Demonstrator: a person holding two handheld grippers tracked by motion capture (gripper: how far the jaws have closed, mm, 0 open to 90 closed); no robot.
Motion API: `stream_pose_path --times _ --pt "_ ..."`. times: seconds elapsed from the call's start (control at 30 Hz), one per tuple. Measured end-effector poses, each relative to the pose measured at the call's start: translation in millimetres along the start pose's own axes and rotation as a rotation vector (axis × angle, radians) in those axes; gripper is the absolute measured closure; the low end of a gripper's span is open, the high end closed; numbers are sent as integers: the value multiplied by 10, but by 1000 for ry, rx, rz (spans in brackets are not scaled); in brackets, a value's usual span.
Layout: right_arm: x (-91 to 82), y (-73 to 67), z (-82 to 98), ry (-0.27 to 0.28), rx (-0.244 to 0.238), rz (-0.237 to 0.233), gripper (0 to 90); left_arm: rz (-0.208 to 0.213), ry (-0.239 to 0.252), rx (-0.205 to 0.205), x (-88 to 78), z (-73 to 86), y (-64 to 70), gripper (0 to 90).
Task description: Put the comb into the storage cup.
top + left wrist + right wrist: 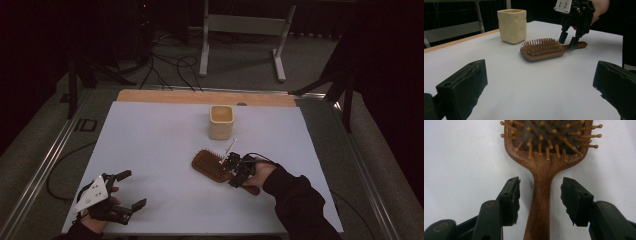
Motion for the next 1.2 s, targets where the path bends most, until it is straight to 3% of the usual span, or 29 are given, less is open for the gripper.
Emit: stream_pose_path --times 0.33,0.8,0.9,1.03,1.2 --pt "63 10 2 -22 -30 -1 585 1 0 0 0 -1 0 1" --pt "118 27 25 -64 3 27 654 -1 -4 6 1 5 0 1" --pt "117 22 24 -62 10 23 678 -3 -3 4 1 5 -2 1" --pt "120 36 26 -44 61 1 694 1 -6 6 4 9 3 1" --pt "123 45 31 -39 58 4 713 1 -9 8 6 12 3 1"
Point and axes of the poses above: each handheld gripper's, and its own axes: x roughly forward along the jaws, z roughly out of its underside, y roughly to its right, the point moved 10 cm from there along x, roughly forward along the jaws, and after that the axes turned 13 degrees about y, right-handed, at the moved point
